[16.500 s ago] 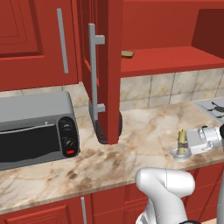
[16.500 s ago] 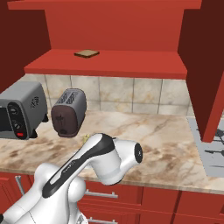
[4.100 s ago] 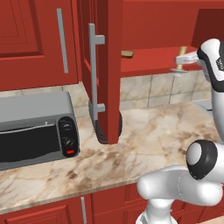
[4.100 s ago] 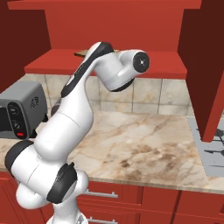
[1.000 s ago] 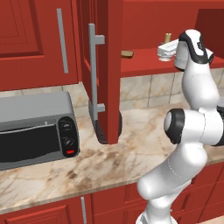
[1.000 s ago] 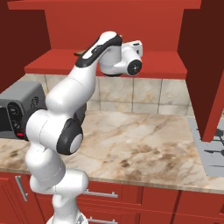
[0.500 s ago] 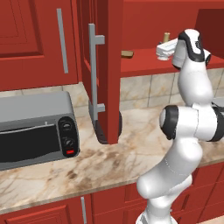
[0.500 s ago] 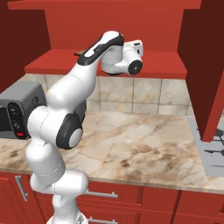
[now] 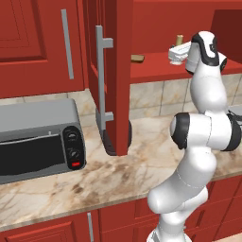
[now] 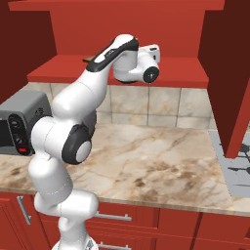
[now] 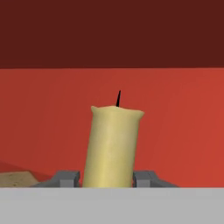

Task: Pick the candle and candle from the dining table and place them in the open cabinet. Close the cabinet after placing the objects.

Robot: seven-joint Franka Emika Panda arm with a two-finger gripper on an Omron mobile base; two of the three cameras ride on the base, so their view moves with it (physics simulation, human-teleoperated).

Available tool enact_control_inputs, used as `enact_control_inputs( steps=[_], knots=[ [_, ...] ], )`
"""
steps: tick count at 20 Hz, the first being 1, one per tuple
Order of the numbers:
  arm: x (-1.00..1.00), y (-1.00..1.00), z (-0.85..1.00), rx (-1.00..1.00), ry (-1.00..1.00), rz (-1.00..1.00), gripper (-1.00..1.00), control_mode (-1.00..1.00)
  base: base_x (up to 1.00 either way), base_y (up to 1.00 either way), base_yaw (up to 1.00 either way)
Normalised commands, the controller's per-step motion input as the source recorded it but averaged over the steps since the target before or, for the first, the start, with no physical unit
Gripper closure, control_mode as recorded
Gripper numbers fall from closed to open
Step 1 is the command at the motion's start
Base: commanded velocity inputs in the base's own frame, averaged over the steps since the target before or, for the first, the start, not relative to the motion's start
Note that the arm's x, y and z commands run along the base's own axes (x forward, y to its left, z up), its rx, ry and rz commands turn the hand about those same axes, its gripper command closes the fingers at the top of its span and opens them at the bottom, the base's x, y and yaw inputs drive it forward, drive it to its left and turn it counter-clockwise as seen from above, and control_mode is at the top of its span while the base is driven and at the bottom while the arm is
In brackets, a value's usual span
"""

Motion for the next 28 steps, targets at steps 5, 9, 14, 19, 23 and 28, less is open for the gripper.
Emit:
enact_control_inputs(
  steps=[5, 9, 14, 19, 23, 28],
  knots=[
    [0.01, 0.0, -0.13, 0.0, 0.0, -0.01, 1.0, -1.0, 0.0, 0.0, 0.0],
    [0.0, 0.01, -0.15, 0.0, 0.0, -0.01, -1.0, -1.0, 0.0, 0.0, 0.0],
    [0.01, -0.02, -0.07, 0.0, 0.01, -0.02, -1.0, -1.0, 0.0, 0.0, 0.0],
    [0.02, -0.06, 0.0, 0.0, 0.1, -0.03, -1.0, -1.0, 0.0, 0.0, 0.0],
    [0.0, 0.0, 0.0, 0.0, 0.02, -0.02, -1.0, -1.0, 0.0, 0.0, 0.0],
    [-0.03, 0.0, 0.01, 0.0, 0.0, -0.02, -1.0, -1.0, 0.0, 0.0, 0.0]
  ],
)
